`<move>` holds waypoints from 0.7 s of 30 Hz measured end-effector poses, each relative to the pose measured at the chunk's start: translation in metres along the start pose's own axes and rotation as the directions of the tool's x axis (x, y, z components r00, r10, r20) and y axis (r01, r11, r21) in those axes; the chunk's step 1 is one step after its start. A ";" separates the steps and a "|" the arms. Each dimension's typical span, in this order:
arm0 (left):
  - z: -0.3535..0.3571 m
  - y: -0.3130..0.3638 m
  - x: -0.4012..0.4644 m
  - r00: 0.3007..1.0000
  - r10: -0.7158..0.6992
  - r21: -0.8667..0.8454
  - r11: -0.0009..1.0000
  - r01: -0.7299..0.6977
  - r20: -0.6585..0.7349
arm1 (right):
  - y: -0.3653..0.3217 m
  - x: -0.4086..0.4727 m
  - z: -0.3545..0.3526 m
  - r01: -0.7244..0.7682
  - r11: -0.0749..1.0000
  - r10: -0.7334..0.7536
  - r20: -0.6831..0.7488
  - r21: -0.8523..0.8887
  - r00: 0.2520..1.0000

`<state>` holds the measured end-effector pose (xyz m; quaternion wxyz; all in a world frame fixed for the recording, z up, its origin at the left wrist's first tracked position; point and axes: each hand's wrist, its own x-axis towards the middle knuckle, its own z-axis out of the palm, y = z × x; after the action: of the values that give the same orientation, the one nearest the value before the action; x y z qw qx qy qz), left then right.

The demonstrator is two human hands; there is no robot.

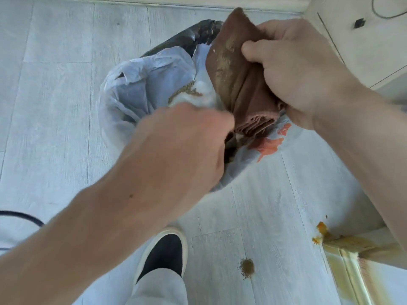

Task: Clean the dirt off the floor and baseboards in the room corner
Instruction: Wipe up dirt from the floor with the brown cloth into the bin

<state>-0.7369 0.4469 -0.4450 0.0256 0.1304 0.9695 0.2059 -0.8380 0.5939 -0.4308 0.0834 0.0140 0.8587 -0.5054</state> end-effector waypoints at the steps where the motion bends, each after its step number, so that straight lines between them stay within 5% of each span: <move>1: -0.001 0.000 0.000 0.999 0.005 -0.088 0.996 -0.009 -0.054 | 0.002 0.000 0.000 0.017 1.000 -0.017 0.000 -0.015 1.000; 2: -0.002 0.000 0.000 0.991 0.051 -0.113 0.991 -0.066 -0.126 | 0.003 0.000 0.000 0.028 0.999 -0.028 0.000 -0.024 1.000; 6: 0.002 -0.005 0.002 1.000 0.016 0.019 1.000 -0.016 -0.026 | 0.008 -0.004 -0.007 0.062 0.990 -0.061 0.012 -0.125 0.998; 9: 0.002 -0.012 0.007 0.987 0.014 -0.101 0.994 -0.030 -0.159 | 0.015 -0.008 -0.008 0.094 0.987 -0.091 0.029 -0.131 0.995; 13: 0.016 -0.024 0.008 0.996 -0.086 0.039 0.996 0.086 0.011 | 0.015 -0.011 -0.012 0.130 0.979 -0.130 0.008 -0.160 0.991; 16: 0.003 -0.016 0.006 0.976 0.014 -0.092 0.995 -0.035 -0.218 | 0.015 -0.013 -0.012 0.131 0.979 -0.130 0.018 -0.159 0.991; 19: 0.009 -0.008 0.012 1.000 0.013 -0.020 1.000 -0.013 -0.010 | 0.012 -0.017 -0.010 0.126 0.975 -0.123 0.026 -0.183 0.992; 21: 0.012 -0.014 0.018 0.995 -0.085 0.049 0.995 0.087 -0.051 | 0.013 -0.018 -0.013 0.122 0.967 -0.113 0.050 -0.223 0.992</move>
<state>-0.7564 0.4435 -0.4613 0.0073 0.0839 0.9795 0.1827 -0.8205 0.6126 -0.4333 0.0702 -0.0559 0.9082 -0.4089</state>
